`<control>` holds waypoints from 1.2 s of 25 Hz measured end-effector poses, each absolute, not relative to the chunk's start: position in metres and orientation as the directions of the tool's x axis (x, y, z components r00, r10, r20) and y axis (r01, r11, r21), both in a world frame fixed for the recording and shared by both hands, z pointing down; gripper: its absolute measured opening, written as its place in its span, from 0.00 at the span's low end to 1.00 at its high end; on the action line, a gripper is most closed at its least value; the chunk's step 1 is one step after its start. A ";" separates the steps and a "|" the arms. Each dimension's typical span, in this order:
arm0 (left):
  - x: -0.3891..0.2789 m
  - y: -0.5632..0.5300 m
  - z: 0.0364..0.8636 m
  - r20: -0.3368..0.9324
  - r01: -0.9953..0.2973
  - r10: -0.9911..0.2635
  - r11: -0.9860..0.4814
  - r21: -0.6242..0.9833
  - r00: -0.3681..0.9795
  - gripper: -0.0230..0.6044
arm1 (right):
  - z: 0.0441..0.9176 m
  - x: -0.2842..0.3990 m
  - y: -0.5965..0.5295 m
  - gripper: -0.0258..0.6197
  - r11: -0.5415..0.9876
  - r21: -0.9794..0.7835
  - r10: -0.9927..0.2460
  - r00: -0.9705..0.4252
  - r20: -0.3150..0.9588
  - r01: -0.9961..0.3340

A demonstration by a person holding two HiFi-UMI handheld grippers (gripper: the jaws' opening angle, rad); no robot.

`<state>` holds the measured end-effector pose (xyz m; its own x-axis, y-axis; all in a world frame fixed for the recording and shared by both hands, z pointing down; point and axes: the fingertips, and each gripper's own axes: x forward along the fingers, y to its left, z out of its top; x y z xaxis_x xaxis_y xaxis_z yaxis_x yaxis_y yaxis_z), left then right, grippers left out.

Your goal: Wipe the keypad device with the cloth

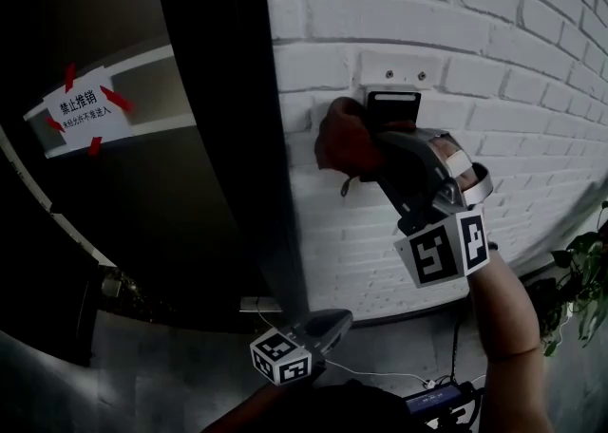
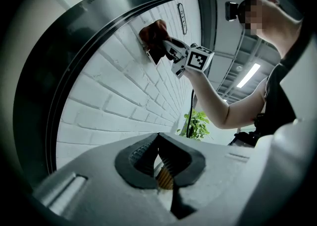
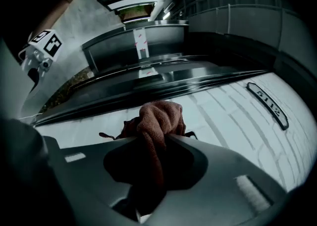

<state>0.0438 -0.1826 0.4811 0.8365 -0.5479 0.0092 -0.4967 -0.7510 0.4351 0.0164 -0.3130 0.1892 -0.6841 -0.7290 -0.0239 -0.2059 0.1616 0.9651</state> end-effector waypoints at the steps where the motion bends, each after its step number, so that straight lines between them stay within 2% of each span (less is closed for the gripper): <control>1: 0.044 -0.182 0.481 0.007 -0.494 -0.546 -0.752 0.437 0.838 0.04 | 0.174 0.018 -0.313 0.19 0.158 0.955 -0.728 -0.684 -0.059 -0.251; 5: 0.041 -0.181 0.478 0.000 -0.488 -0.541 -0.759 0.431 0.841 0.04 | 0.124 0.039 -0.316 0.19 0.192 0.882 -0.723 -0.669 -0.169 -0.431; 11: 0.035 -0.179 0.483 0.008 -0.494 -0.545 -0.753 0.435 0.838 0.04 | 0.131 0.087 -0.330 0.18 0.493 0.522 -0.719 -0.664 -0.207 -0.696; 14: 0.037 -0.177 0.485 0.014 -0.491 -0.538 -0.758 0.430 0.843 0.04 | 0.161 0.093 -0.335 0.18 0.591 0.407 -0.693 -0.697 -0.185 -0.696; 20: 0.045 -0.172 0.483 0.021 -0.475 -0.516 -0.771 0.424 0.857 0.04 | 0.241 0.095 -0.341 0.18 0.685 0.161 -0.708 -0.701 -0.087 -0.711; 22: 0.045 -0.171 0.484 0.021 -0.475 -0.516 -0.770 0.425 0.856 0.04 | 0.269 0.094 -0.343 0.18 0.688 0.153 -0.716 -0.698 -0.014 -0.709; 24: 0.044 -0.169 0.483 0.020 -0.475 -0.517 -0.769 0.427 0.856 0.04 | 0.272 0.096 -0.339 0.18 0.669 0.224 -0.728 -0.686 0.005 -0.709; 28: 0.038 -0.169 0.485 0.017 -0.481 -0.526 -0.764 0.430 0.851 0.04 | 0.173 0.111 -0.312 0.18 0.549 0.366 -0.735 -0.642 -0.216 -0.751; 30: 0.035 -0.170 0.487 0.012 -0.486 -0.532 -0.763 0.427 0.847 0.04 | 0.117 0.116 -0.308 0.18 0.448 0.469 -0.737 -0.611 -0.288 -0.761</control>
